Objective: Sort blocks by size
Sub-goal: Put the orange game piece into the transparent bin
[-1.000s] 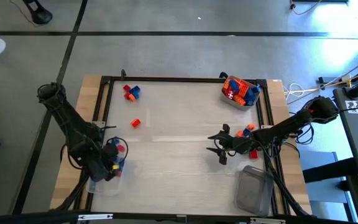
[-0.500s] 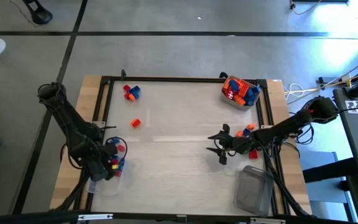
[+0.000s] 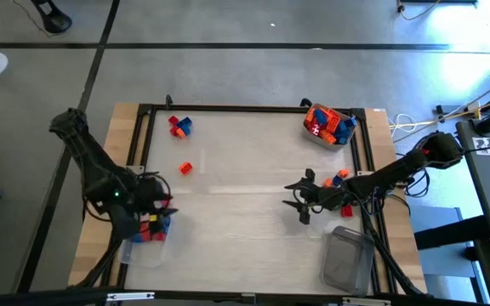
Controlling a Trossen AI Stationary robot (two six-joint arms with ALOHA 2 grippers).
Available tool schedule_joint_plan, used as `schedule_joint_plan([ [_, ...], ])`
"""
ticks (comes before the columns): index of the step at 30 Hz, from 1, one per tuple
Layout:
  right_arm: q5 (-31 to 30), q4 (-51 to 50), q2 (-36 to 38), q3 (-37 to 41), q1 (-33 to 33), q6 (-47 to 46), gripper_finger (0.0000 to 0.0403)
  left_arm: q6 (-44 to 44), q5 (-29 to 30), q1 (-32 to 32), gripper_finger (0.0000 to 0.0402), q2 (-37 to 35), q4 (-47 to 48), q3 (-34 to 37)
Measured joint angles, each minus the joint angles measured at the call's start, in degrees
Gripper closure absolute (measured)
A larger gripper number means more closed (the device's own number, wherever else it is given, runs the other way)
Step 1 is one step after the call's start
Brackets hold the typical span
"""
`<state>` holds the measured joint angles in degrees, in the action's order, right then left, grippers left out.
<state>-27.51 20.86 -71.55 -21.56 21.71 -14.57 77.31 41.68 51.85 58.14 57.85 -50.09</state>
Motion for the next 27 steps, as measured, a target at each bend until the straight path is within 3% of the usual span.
schedule_joint_plan([
  [5,-2.9,-6.4,2.6,-1.9,0.0,-0.1,0.0166,-18.3,2.0,-6.7,0.0178,0.7,-9.9,0.0],
  [9,-7.4,-24.2,5.8,-8.4,-0.1,-2.6,0.0166,-35.3,1.4,-12.4,0.0178,2.0,-19.7,0.0],
  [14,-8.6,-50.8,6.9,-18.5,-3.2,-12.0,0.0166,-48.8,-2.1,-19.1,0.0178,3.9,-26.6,0.0],
  [19,-1.2,-68.4,6.9,-22.9,-9.8,-21.2,0.0166,-58.5,-6.2,-24.9,0.0178,6.2,-36.1,1.5],
  [22,5.5,-74.2,6.8,-22.9,-14.3,-24.4,0.0166,-63.3,-10.9,-28.8,0.0178,6.9,-45.9,5.7],
  [27,10.2,-79.6,6.5,-22.9,-18.8,-25.6,0.0166,-67.1,-11.6,-33.8,0.0178,7.0,-61.2,14.2],
])
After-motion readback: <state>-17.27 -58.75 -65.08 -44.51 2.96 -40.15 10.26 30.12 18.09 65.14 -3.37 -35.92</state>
